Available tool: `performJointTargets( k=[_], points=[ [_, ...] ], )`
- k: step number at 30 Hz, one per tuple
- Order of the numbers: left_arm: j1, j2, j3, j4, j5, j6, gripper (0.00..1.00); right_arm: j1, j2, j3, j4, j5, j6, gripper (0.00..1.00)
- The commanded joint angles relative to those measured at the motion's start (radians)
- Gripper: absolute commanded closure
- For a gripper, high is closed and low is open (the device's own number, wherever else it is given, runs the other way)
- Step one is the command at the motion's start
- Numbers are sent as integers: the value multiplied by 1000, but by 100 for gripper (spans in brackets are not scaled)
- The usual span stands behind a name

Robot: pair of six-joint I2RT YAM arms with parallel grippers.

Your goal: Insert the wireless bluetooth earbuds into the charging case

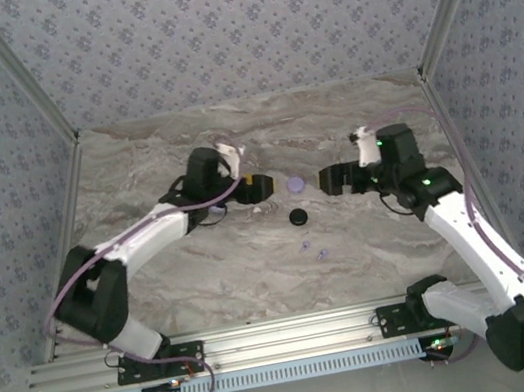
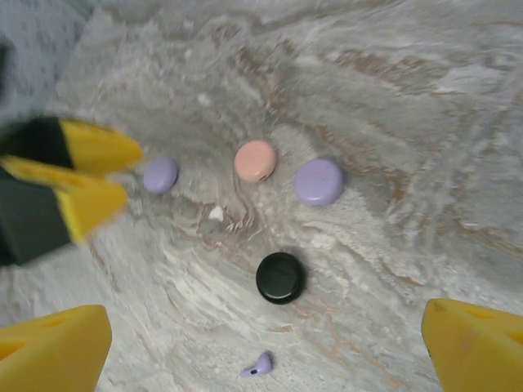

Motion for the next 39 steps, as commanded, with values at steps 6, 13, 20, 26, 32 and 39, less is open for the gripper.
performJointTargets(
  k=[6,13,20,26,32,39],
  points=[
    [131,-341,-169,-21,-325,-26,8,255,343,201,17,211,-168,0],
    [303,-502,-257,-142,-387,-146,2,392,697,492,-57,246,-211,0],
    [422,-600,-345,-165,-378,-224,1,458,1007,756,-68,242,-247,0],
    [451,-635,-365,-191,-377,-236,1,486,1242,1011,-131,216,-293,0],
    [460,-649,-371,-209,-377,-238,1,514,1407,1213,-180,168,-318,0],
    [465,-653,-380,-212,-376,-244,1,535,1518,1343,-221,141,-330,0]
  ],
)
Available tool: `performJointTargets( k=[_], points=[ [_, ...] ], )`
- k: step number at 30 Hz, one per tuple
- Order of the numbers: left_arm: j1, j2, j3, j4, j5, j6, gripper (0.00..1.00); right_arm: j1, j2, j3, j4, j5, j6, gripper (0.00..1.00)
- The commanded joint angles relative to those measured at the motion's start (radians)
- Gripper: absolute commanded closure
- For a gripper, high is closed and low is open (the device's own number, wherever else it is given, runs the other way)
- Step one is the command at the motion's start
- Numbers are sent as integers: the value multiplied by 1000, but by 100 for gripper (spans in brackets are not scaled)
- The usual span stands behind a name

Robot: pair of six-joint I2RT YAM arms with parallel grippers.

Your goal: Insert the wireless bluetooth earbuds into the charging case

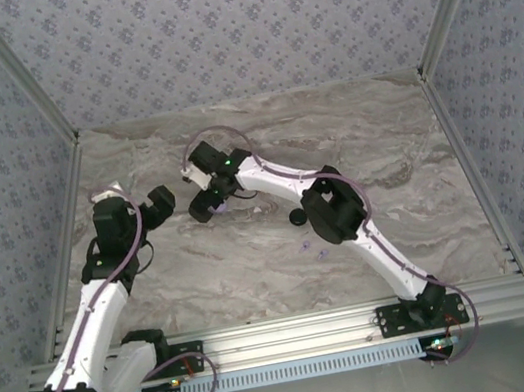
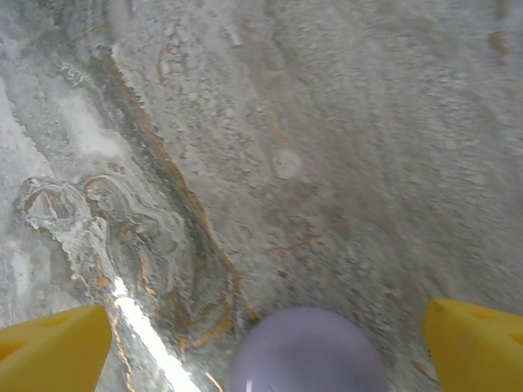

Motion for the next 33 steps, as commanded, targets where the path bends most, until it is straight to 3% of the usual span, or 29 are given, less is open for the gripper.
performJointTargets(
  k=[1,8,21,33],
  points=[
    [8,-20,-11,-11,-3,-14,1,9,50,65,-66,-24,-25,0],
    [9,-24,-17,-11,-3,-15,1,20,46,51,-114,-13,-54,0],
    [15,-24,-20,-12,-7,-11,1,64,-129,-238,-40,5,-51,0],
    [18,-25,-23,-15,-10,-11,1,117,-176,-324,-2,-25,-24,0]
  ],
)
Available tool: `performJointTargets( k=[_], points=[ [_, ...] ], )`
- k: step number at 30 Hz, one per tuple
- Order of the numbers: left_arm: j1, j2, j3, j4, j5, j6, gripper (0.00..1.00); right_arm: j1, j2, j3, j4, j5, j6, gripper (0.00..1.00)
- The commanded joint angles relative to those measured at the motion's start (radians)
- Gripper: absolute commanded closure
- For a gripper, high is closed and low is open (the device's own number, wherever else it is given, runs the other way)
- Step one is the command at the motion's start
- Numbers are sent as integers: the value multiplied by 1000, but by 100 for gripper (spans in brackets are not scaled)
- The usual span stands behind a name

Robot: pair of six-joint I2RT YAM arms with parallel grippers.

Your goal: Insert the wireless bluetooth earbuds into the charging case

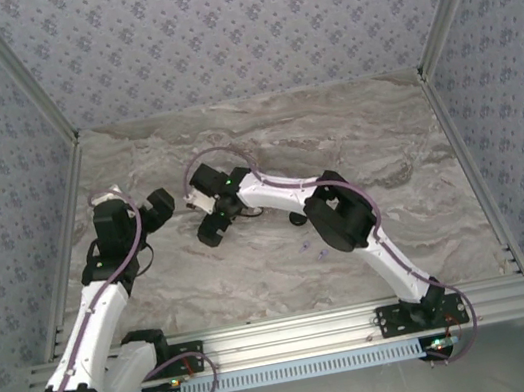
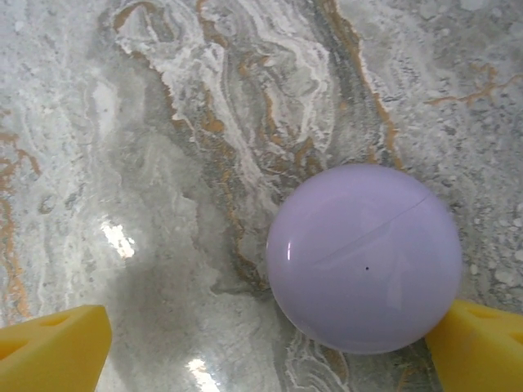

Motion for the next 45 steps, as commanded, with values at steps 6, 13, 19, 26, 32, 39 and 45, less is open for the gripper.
performJointTargets(
  k=[6,13,19,26,32,39,45],
  points=[
    [10,-23,-6,-7,-11,3,1,53,-21,-22,-29,-73,38,0],
    [13,-37,-8,-21,-27,10,1,63,-14,-14,-6,-96,50,0],
    [13,-51,-6,-33,-37,17,1,84,-2,14,-8,-106,44,0],
    [12,-55,-7,-33,-45,18,1,92,37,65,-8,-94,38,0],
    [13,-58,-6,-41,-45,22,1,91,2,57,-43,-86,32,0],
    [12,-75,-5,-48,-53,29,1,73,-132,-34,-42,-76,46,0],
    [13,-106,-4,-58,-70,34,1,26,-151,-56,38,-10,105,0]
  ],
)
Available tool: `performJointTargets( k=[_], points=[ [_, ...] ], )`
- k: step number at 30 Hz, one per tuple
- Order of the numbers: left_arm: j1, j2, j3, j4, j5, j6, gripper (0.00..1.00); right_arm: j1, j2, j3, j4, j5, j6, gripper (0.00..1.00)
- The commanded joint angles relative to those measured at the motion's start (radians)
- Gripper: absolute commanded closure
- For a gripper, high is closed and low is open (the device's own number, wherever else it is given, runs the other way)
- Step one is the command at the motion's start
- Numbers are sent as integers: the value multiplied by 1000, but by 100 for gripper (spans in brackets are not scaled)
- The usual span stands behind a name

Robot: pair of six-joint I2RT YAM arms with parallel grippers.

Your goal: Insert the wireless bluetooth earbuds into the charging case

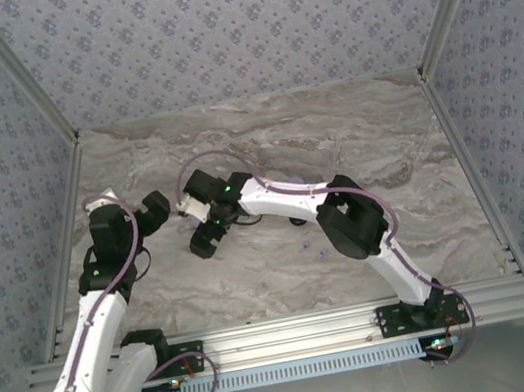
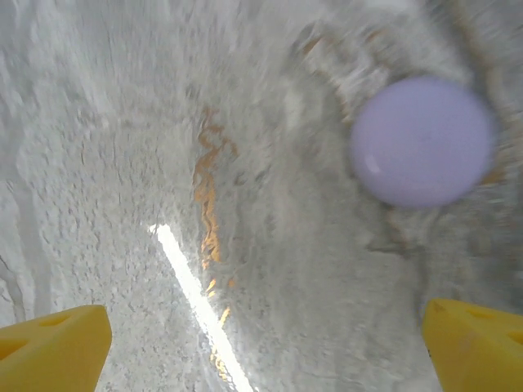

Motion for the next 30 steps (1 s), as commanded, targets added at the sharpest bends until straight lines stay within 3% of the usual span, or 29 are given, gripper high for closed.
performJointTargets(
  k=[1,13,23,30],
  points=[
    [7,-29,2,-20,-25,21,1,-26,2,32,35,82,50,0],
    [8,-44,-6,-33,-28,21,1,-13,247,294,34,221,38,0],
    [8,-42,-14,-24,-24,14,1,17,322,337,-27,302,50,1],
    [9,-43,-14,-22,-25,12,1,21,321,318,-56,286,59,21]
  ],
)
